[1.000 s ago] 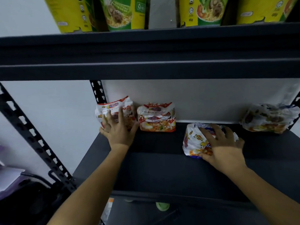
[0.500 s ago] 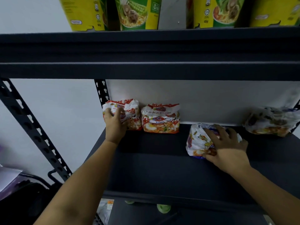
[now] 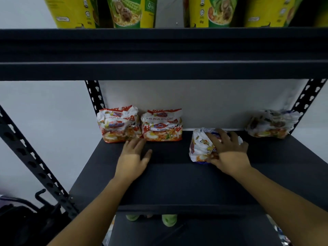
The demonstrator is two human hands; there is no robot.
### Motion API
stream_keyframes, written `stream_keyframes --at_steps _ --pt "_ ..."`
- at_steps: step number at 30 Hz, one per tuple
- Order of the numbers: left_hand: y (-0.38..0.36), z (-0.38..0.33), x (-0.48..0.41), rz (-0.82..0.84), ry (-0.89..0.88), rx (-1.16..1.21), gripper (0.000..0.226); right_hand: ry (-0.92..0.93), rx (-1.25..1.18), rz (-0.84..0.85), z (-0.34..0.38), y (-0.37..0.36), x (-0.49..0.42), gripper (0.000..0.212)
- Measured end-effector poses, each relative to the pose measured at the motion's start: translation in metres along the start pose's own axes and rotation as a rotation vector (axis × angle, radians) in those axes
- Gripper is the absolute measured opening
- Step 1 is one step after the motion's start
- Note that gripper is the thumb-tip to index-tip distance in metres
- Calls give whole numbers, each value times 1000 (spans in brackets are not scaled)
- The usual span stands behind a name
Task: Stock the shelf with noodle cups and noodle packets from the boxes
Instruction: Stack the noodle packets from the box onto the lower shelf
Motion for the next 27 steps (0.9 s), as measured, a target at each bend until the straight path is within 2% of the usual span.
stream_keyframes --at_steps 2,4,7,11,14,19,22,27 --pt "-16 -29 13 150 -104 -14 50 9 -8 20 0 3 3 96" --pt "-34 -52 15 299 -181 -56 54 20 -8 32 -2 7 6 93" --pt "-54 -83 8 471 -195 -105 67 15 -20 41 -9 8 12 90" --pt "-77 -126 -1 601 -197 -148 78 -19 -8 19 -25 8 21 90" --pt "-93 -159 -10 652 -182 -181 85 -55 45 20 -44 3 27 93" --pt "-112 -190 -33 678 -111 -188 90 -29 -16 -25 -77 -2 27 94" --pt "-120 -200 -47 702 -96 -175 91 2 -2 39 -94 -2 11 96" --pt "-131 -196 -41 653 -77 -212 89 -2 3 15 -111 -7 -21 96"
Point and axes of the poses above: each hand's wrist, its own x-axis away from the middle knuckle, its own y-axis out of the back of the hand, z = x × y, the point moved 2 cm from there along -x, towards the middle knuckle, and after that the axes turned 13 degrees about z, right-handed, at the moved point
